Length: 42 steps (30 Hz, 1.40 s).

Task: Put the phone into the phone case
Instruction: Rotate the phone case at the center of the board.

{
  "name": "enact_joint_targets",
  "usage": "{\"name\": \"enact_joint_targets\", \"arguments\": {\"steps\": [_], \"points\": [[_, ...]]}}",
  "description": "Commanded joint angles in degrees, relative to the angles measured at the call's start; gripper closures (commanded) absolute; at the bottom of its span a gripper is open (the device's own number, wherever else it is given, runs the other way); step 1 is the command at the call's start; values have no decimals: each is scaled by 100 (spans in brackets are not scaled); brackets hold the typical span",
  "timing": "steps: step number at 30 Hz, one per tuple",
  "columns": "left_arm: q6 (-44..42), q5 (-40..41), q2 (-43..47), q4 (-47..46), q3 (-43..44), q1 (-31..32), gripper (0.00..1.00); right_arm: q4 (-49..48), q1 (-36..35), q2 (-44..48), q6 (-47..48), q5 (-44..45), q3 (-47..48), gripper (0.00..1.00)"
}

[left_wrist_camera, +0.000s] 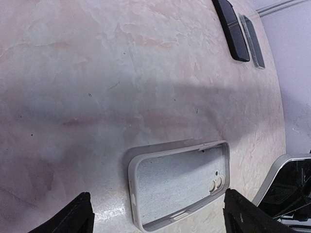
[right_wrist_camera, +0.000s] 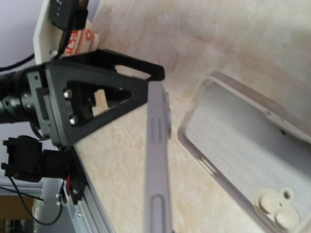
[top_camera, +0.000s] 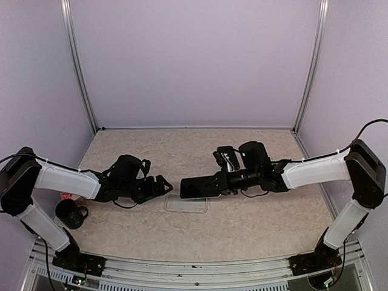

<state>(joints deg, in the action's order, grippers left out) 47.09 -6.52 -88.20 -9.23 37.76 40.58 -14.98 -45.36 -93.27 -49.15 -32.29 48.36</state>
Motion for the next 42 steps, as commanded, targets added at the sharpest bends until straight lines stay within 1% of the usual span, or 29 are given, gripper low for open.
{"name": "enact_joint_targets", "arguments": {"steps": [1,3,8,22,42], "points": [[35,-348,198,-698,-202,-107,5,22,-51,-144,-202,-151,455,100],[98,-469,169,-904,-304,-148,1,21,-52,-244,-342,-220,499,100],[212,-666,62,-1265,-489,-212,1,-243,-47,-504,-777,-512,490,100],[586,-1083,-129,-2134,-820,-213,1,-341,-42,-968,-767,-643,605,100],[699,-1071,-153,-2170,-853,-76,1,-602,-19,-1471,-866,-838,877,100]]}}
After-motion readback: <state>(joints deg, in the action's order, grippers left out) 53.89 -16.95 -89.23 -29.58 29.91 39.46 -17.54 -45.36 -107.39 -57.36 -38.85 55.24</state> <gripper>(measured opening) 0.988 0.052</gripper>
